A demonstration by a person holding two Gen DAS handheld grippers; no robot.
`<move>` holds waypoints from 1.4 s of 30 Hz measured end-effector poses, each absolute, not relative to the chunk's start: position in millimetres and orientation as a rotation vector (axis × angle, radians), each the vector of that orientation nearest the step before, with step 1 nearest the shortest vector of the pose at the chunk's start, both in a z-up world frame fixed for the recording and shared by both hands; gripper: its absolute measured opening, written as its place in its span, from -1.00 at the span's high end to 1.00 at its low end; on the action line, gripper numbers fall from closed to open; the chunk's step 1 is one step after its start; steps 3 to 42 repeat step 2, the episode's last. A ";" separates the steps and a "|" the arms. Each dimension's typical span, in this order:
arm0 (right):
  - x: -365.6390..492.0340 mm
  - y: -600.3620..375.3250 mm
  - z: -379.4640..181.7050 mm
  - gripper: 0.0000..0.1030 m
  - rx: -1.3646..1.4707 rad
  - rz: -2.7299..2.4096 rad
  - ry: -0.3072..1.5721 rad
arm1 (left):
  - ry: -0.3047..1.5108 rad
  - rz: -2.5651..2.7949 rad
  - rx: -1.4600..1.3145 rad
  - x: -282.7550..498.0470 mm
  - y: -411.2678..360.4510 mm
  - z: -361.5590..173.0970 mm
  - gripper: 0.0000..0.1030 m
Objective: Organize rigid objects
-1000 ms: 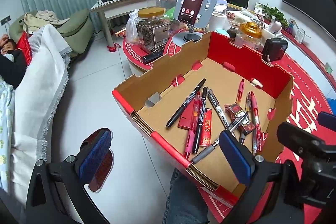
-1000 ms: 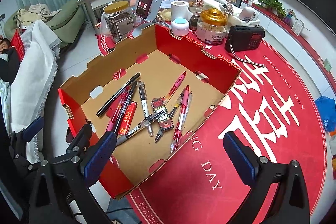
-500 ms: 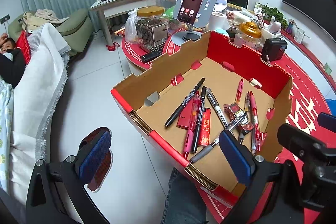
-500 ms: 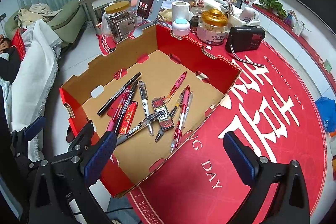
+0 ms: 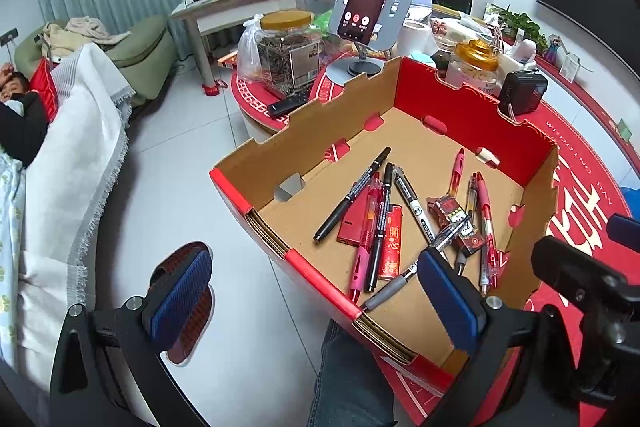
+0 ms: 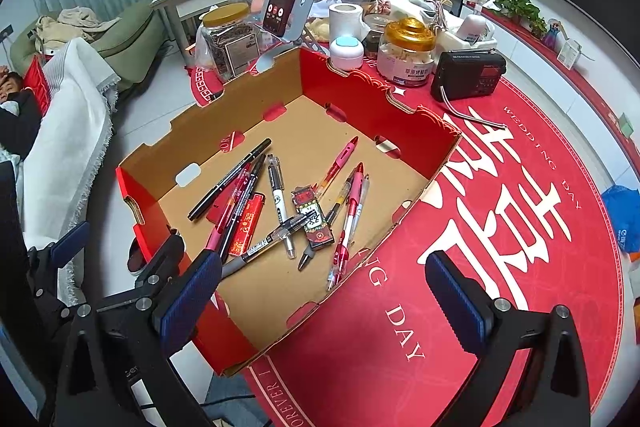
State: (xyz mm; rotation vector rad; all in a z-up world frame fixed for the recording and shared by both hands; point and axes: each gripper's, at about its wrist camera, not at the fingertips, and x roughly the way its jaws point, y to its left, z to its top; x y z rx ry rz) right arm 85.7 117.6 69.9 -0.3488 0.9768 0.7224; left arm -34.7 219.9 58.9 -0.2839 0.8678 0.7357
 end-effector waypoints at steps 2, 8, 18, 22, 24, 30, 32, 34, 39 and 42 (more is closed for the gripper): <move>85.9 117.6 69.9 -0.99 -0.346 0.722 0.979 | 0.852 0.753 -0.255 -35.9 216.6 61.2 -0.99; 85.9 117.6 69.9 -0.99 -0.346 0.722 0.979 | 0.852 0.753 -0.255 -35.9 216.6 61.2 -0.99; 85.9 117.6 69.9 -0.99 -0.346 0.722 0.979 | 0.852 0.753 -0.255 -35.9 216.6 61.2 -0.99; 85.9 117.6 69.9 -0.99 -0.346 0.722 0.979 | 0.852 0.753 -0.255 -35.9 216.6 61.2 -0.99; 85.9 117.6 69.9 -0.99 -0.346 0.722 0.979 | 0.852 0.753 -0.255 -35.9 216.6 61.2 -0.99; 85.9 117.6 69.9 -0.99 -0.346 0.722 0.979 | 0.852 0.753 -0.255 -35.9 216.6 61.2 -0.99; 85.9 117.6 69.9 -0.99 -0.346 0.722 0.979 | 0.852 0.753 -0.255 -35.9 216.6 61.2 -0.99; 85.9 117.6 69.9 -0.99 -0.346 0.722 0.979 | 0.852 0.753 -0.255 -35.9 216.6 61.2 -0.99; 85.9 117.6 69.9 -0.99 -0.346 0.722 0.979 | 0.852 0.753 -0.255 -35.9 216.6 61.2 -0.99; 85.9 117.6 69.9 -0.99 -0.346 0.722 0.979 | 0.852 0.753 -0.255 -35.9 216.6 61.2 -0.99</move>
